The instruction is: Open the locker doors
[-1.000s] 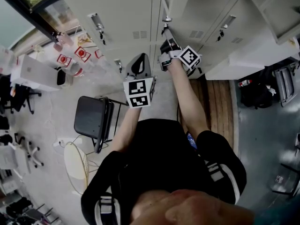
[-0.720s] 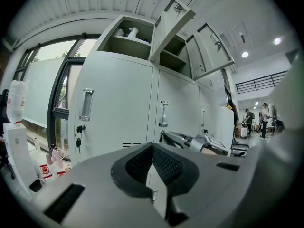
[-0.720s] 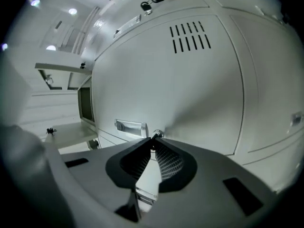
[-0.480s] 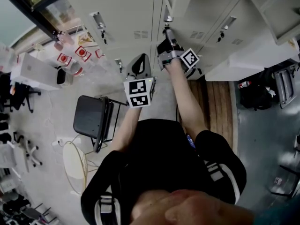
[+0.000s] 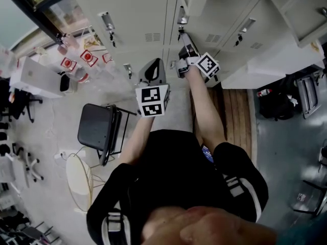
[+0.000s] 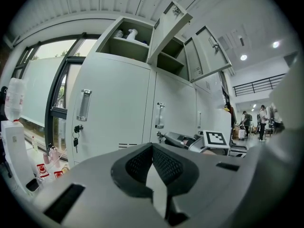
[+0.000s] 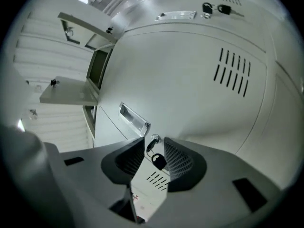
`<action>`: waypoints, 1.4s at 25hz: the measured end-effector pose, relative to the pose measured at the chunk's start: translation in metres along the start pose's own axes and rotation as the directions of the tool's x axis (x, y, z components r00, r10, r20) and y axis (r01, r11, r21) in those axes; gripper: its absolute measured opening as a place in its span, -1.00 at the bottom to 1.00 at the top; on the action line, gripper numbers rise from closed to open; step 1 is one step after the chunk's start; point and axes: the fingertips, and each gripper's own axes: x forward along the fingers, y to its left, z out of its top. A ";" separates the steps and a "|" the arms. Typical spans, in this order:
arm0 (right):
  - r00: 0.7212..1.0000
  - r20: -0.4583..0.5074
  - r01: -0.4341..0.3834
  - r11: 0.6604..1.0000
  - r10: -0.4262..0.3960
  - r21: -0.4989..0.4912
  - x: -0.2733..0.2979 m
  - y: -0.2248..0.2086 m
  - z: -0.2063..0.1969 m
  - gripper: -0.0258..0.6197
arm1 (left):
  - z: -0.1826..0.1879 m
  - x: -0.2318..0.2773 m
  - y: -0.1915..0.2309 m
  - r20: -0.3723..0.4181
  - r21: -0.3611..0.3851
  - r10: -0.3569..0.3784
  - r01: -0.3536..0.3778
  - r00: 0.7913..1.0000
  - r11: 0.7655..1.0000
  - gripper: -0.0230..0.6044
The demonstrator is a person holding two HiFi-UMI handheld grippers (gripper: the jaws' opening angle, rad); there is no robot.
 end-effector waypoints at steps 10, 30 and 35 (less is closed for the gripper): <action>0.988 -0.134 -0.027 0.766 -0.077 -0.642 0.015 0.045 0.013 -0.46 | -0.009 -0.004 0.001 -0.023 -0.004 0.002 -0.002 1.000 1.000 -0.90; 0.959 -0.226 -0.138 0.413 -0.172 -0.900 0.060 0.084 0.002 -0.42 | -0.017 -0.019 0.015 -0.023 -0.034 0.037 -0.038 0.999 0.999 -0.90; 0.955 -0.217 -0.132 0.363 -0.204 -0.922 0.061 0.082 -0.001 -0.43 | -0.020 -0.021 0.016 -0.029 -0.039 0.035 -0.036 0.999 0.999 -0.90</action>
